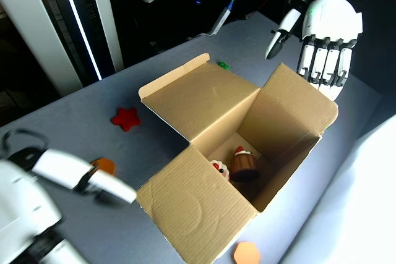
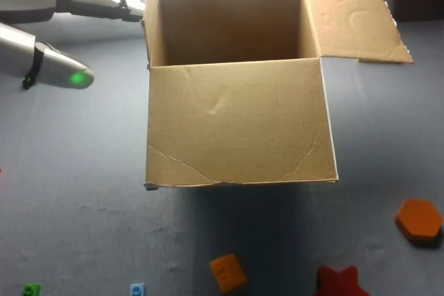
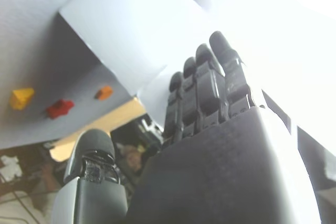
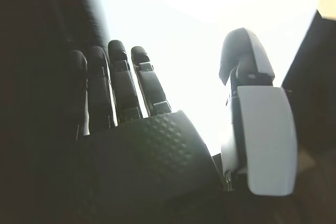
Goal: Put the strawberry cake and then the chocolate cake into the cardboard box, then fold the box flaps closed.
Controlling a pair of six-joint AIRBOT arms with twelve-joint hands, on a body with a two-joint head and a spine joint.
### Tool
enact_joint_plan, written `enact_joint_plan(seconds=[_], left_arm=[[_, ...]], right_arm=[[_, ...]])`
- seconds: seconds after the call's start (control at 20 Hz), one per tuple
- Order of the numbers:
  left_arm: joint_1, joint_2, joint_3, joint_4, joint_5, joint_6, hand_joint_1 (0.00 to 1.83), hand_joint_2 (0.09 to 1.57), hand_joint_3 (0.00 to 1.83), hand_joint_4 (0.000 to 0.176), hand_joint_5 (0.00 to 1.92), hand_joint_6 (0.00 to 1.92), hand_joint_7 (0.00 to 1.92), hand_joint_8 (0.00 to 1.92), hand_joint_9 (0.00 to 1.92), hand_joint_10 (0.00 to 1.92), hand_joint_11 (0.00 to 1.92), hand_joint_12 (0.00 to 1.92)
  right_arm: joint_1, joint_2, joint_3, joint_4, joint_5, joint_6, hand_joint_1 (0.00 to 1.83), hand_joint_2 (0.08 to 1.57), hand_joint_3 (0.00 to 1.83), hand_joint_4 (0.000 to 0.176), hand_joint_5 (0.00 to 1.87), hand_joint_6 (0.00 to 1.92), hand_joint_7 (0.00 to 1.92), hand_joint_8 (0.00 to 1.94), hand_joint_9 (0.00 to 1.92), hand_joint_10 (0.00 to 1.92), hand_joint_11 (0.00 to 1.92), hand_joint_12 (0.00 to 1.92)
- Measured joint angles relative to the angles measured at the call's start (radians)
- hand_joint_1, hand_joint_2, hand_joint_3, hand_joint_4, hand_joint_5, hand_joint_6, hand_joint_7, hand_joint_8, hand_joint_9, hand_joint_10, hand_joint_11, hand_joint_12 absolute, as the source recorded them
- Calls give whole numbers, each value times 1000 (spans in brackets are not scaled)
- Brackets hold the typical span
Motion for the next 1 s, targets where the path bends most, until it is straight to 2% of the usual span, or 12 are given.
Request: enact_joint_plan(seconds=[0.15, 0.25, 0.35, 0.45, 0.5, 0.55, 0.6, 0.7, 0.85, 1.0], left_arm=[[-45, -30, 0, 29, 3, 0, 0, 1273, 8, 0, 167, 7, 209, 5, 205, 2, 0, 758], [-51, -50, -7, 56, 1, 0, 0, 1274, 5, 0, 164, 4, 197, 1, 189, 0, 0, 740], [-51, -67, -25, 93, -2, 0, 0, 1272, 2, 0, 168, 3, 208, 4, 206, 6, 0, 725], [-51, -80, -44, 115, -11, 0, 0, 1264, 0, 0, 159, 0, 211, 2, 210, 4, 0, 725], [-51, -85, -48, 121, -18, -1, 0, 1264, 0, 0, 162, 1, 216, 3, 218, 6, 0, 766], [-51, -92, -48, 125, -18, 0, 0, 1262, 0, 0, 161, 1, 204, 0, 210, 1, 0, 777], [-50, -100, -48, 127, -16, -1, 0, 1254, 0, 0, 158, 0, 199, 0, 205, 1, 0, 796], [-36, -110, -48, 132, -13, 0, 0, 1249, 0, 0, 169, 5, 201, 2, 209, 3, 0, 801], [-1, -123, -48, 140, -14, 7, 0, 1252, 0, 0, 185, 5, 209, 2, 230, 7, 0, 845], [23, -125, -48, 137, -11, 13, 0, 1246, 0, 0, 206, 9, 245, 12, 255, 12, 0, 873]], right_arm=[[-10, -5, -2, 82, -55, -50, 50, 1210, 6, 0, 138, 8, 201, 3, 151, 3, 0, 372], [-20, -21, -2, 94, -81, -103, 80, 1220, 5, 0, 125, 11, 175, 4, 131, 6, 0, 259], [-27, -39, -2, 124, -106, -196, 80, 1236, 3, 0, 124, 6, 159, 4, 96, 6, 0, 86], [-52, -56, -2, 117, -134, -257, 50, 1245, 6, 0, 112, 1, 147, 0, 93, 5, 0, 74], [-52, -60, -2, 119, -178, -262, 54, 1248, 3, 0, 112, 1, 162, 3, 111, 10, 0, 137], [-52, -61, -2, 116, -217, -257, 30, 1248, 3, 0, 113, 1, 167, 4, 118, 13, 0, 149], [-52, -64, -2, 91, -248, -239, 37, 1231, 0, 0, 140, 8, 197, 7, 142, 18, 0, 305], [-52, -78, -2, 2, -280, -177, 51, 1212, 0, 0, 153, 10, 233, 11, 173, 27, 0, 416], [-52, -105, -2, -111, -312, -93, 1, 1193, 0, 0, 126, 1, 166, 0, 141, 8, 0, 386], [-51, -126, -2, -157, -312, -74, 15, 1221, 3, 0, 151, 9, 198, 8, 174, 17, 0, 549]])
